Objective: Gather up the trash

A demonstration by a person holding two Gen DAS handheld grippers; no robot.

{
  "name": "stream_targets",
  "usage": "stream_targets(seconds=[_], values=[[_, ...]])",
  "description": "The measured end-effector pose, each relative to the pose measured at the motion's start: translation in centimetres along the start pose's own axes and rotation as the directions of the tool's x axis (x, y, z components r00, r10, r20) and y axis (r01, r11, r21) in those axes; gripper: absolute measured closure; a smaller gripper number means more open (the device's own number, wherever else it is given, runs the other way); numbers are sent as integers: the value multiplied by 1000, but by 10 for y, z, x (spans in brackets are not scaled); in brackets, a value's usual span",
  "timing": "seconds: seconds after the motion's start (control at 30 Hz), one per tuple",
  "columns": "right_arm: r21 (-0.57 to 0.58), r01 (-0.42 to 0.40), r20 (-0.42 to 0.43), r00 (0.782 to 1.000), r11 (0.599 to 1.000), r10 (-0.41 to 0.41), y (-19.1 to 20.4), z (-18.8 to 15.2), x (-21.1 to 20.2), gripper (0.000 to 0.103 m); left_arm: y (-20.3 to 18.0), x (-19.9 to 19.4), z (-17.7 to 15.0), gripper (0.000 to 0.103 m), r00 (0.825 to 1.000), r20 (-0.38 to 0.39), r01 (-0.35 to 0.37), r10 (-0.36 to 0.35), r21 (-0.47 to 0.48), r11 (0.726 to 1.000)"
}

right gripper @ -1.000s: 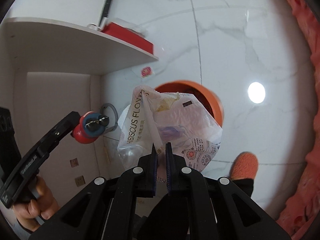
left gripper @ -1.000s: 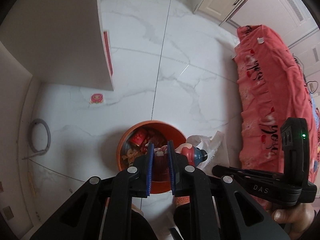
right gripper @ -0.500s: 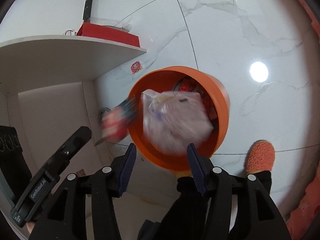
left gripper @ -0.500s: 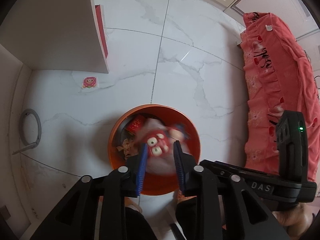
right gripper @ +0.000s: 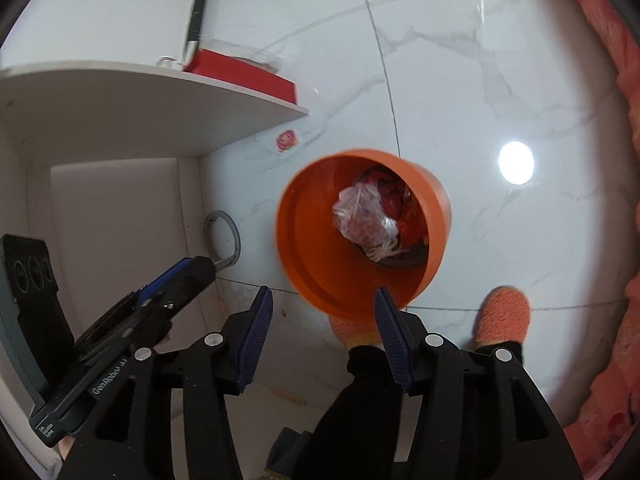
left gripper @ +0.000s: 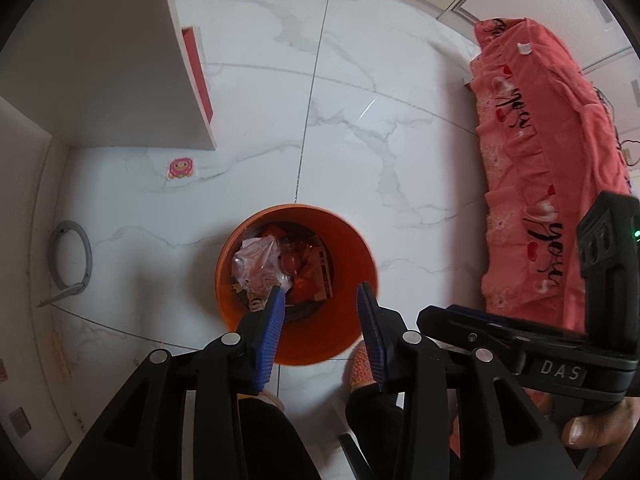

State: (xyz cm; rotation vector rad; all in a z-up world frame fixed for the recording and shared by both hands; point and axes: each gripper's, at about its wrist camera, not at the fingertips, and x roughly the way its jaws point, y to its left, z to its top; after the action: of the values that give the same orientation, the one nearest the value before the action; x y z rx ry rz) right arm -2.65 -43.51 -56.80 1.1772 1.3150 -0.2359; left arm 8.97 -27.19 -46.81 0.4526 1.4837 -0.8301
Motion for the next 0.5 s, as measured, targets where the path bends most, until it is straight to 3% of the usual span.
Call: stream_targets(seconds=[0.1, 0.27, 0.37, 0.5], values=[[-50, 17, 31, 999, 999, -16, 22, -10, -37, 49, -12, -33, -2, 51, 999, 31, -12, 12, 14, 1000], [-220, 101, 153, 986, 970, -68, 80, -33, -119, 43, -33, -115, -7, 51, 989, 143, -26, 21, 31, 999], [-327, 148, 243, 968, 933, -68, 119, -51, -168, 42, -45, -170, -13, 42, 972, 231, -55, 47, 26, 998], [-432, 160, 353, 936, 888, 4, 168, -78, -234, 42, -53, -239, -27, 42, 934, 350, -81, 74, 7, 997]])
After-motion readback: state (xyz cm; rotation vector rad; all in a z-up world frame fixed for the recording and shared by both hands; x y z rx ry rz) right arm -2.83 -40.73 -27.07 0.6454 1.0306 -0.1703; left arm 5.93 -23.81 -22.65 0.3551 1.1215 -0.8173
